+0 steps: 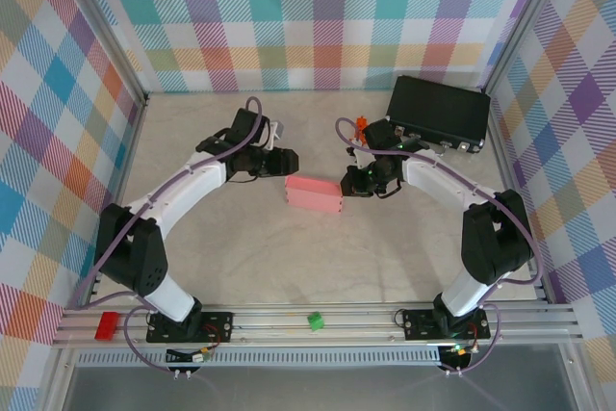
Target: Fold the paper box
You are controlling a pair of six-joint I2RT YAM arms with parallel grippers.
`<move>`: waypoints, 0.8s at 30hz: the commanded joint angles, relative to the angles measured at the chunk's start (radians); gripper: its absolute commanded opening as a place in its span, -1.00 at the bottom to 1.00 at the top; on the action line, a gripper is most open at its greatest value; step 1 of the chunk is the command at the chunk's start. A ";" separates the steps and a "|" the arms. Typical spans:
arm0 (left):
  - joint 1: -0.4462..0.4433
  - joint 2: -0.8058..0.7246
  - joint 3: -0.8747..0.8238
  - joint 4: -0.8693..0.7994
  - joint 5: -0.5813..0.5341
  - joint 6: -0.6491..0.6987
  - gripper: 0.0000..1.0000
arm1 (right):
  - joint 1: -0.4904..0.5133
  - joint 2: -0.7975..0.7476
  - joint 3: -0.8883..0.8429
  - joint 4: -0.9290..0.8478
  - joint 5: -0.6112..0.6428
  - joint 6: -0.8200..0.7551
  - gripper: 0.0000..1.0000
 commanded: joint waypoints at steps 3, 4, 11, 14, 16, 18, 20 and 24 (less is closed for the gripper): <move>0.009 0.054 0.044 -0.050 -0.008 -0.014 0.07 | 0.006 0.023 0.015 -0.039 0.007 -0.014 -0.76; 0.009 0.061 0.043 -0.058 -0.004 -0.011 0.06 | 0.006 0.023 0.015 -0.039 0.008 -0.014 -0.75; 0.007 0.081 0.024 -0.100 0.003 0.021 -0.04 | 0.007 0.021 0.017 -0.038 0.005 -0.014 -0.75; 0.007 0.079 0.006 -0.098 0.003 0.023 -0.06 | 0.008 0.017 0.018 -0.038 0.004 -0.013 -0.73; 0.007 0.076 -0.004 -0.094 0.001 0.023 -0.07 | 0.009 0.012 0.020 -0.037 0.004 -0.013 -0.71; 0.007 0.075 -0.010 -0.094 -0.003 0.022 -0.07 | 0.009 0.007 0.019 -0.035 0.002 -0.014 -0.66; 0.007 0.075 -0.014 -0.094 -0.005 0.021 -0.07 | 0.009 0.001 0.017 -0.032 0.002 -0.013 -0.61; 0.004 0.076 -0.018 -0.093 -0.017 0.021 -0.08 | 0.011 -0.008 0.014 -0.029 0.001 -0.014 -0.44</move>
